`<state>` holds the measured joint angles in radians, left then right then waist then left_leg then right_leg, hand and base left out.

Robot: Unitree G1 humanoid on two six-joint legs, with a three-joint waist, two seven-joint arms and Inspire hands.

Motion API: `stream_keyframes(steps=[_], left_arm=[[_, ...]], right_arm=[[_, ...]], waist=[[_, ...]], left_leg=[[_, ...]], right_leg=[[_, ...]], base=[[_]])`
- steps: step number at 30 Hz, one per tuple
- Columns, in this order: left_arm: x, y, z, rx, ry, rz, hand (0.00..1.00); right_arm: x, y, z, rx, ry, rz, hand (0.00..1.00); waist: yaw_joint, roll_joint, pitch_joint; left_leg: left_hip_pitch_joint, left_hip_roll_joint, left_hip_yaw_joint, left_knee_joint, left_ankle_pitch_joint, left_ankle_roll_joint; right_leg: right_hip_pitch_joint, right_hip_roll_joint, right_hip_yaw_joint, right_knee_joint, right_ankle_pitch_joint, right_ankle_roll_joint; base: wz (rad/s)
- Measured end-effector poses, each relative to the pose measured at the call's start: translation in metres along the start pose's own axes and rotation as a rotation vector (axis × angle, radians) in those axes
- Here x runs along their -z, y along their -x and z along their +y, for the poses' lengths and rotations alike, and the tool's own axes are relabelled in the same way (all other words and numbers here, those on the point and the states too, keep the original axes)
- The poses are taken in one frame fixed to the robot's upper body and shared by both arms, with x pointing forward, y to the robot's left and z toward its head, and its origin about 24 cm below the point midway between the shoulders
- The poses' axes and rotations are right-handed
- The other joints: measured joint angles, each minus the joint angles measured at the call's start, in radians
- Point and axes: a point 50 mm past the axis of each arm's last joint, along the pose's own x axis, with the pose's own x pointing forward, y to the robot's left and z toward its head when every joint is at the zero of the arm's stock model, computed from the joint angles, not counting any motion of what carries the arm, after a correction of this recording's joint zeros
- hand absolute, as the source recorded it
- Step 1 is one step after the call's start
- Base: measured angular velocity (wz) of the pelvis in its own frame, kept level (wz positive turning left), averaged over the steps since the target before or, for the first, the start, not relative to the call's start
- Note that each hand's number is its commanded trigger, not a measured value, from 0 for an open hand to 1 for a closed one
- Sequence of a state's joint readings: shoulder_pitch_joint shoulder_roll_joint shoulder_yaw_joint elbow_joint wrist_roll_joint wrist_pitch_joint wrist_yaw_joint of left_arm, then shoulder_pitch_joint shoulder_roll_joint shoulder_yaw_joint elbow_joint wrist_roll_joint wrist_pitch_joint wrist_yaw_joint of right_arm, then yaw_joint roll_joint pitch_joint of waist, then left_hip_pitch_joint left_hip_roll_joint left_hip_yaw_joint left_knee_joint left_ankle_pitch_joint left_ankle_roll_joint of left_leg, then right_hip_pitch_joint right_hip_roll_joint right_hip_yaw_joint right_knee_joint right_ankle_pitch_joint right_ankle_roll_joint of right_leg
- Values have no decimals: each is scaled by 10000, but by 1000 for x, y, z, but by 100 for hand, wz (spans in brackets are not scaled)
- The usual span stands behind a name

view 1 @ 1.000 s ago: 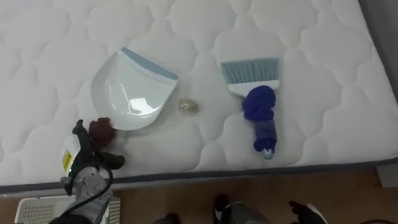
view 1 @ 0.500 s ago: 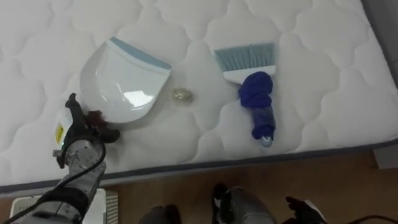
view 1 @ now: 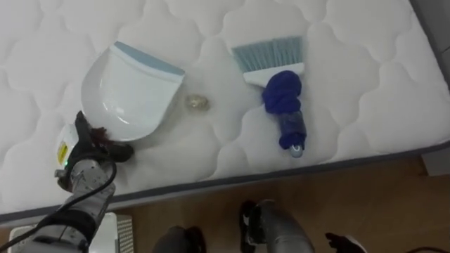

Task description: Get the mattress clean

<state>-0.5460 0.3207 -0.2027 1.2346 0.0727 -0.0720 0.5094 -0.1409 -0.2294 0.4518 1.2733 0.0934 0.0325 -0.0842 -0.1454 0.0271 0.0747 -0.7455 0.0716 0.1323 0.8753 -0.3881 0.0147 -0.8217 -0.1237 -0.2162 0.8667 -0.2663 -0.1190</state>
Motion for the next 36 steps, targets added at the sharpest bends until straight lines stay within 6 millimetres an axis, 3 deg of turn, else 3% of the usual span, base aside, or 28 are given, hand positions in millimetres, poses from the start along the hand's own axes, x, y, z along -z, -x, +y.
stream_keyframes(steps=[9,21,36], left_arm=[[5,-5,9,157,-1026,296,100],[3,-3,1,751,-1045,540,100],[3,-2,-1,730,-1739,408,100]], right_arm=[[-4,1,2,-135,572,-157,0],[-17,1,-1,-55,634,-541,0],[-19,0,-3,265,221,-552,0]], waist=[[-230,75,-47],[-140,129,-75],[-88,135,-74]], left_leg=[[-352,-21,-6,281,-51,16],[-394,-150,-2,212,-43,109],[-208,-140,39,34,-32,92]], right_leg=[[-306,17,19,82,94,17],[-413,-32,116,66,128,122],[-249,7,166,-16,85,146]], base=[[-2],[0],[0]])
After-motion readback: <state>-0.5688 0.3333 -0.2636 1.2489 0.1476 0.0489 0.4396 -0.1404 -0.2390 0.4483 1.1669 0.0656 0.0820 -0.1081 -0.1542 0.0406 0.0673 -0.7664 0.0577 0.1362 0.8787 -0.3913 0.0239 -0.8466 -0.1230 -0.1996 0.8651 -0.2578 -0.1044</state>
